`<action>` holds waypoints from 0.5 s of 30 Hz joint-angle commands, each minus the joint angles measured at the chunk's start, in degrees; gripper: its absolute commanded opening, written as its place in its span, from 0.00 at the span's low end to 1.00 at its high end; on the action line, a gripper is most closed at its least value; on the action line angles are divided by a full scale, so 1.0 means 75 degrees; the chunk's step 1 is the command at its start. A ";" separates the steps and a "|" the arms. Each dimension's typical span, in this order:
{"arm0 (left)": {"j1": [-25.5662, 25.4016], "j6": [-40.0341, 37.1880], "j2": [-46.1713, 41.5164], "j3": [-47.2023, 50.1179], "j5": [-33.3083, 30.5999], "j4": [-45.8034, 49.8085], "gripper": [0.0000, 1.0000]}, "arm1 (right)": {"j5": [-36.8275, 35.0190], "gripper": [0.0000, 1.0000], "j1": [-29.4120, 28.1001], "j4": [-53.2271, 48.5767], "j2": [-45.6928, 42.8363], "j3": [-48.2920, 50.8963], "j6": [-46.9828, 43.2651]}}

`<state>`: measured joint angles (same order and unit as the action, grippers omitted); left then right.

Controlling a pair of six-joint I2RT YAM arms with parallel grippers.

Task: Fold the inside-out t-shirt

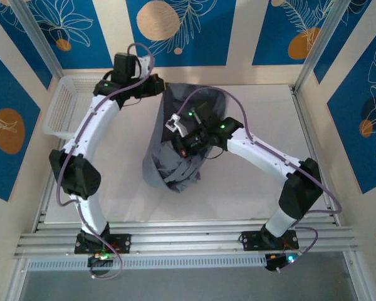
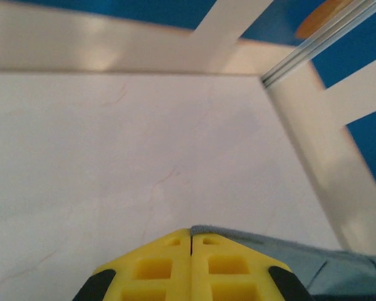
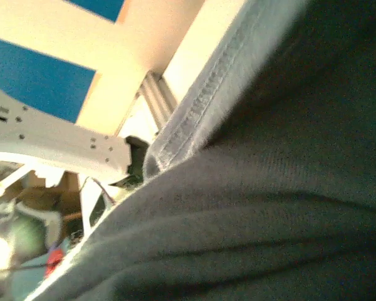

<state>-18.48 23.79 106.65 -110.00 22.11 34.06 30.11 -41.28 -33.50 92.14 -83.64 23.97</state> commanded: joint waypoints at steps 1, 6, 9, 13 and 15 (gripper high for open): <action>-0.0027 0.0211 -0.0147 0.1414 -0.0190 -0.0015 0.00 | -0.2115 0.00 0.0237 -0.0281 -0.0935 -0.0563 -0.0201; 0.0142 0.0226 -0.0743 0.3512 -0.1111 -0.0320 0.00 | -0.3014 0.00 0.0500 0.0193 -0.1725 -0.0557 -0.0520; 0.0352 0.0370 -0.0789 0.4282 -0.1146 -0.0335 0.00 | -0.3475 0.00 0.0562 0.0250 -0.1926 -0.0682 -0.0661; 0.0605 0.0290 -0.1338 0.5035 -0.1357 -0.0537 0.00 | -0.5316 0.00 0.0945 -0.0115 -0.2226 -0.0874 -0.0309; 0.0839 0.0173 -0.1506 0.5067 -0.1633 -0.0246 0.00 | -0.5650 0.00 0.1385 0.0030 -0.2566 -0.0666 0.0088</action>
<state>-14.52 25.80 99.57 -72.10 13.76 32.40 -2.17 -34.50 -34.46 76.82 -88.14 21.67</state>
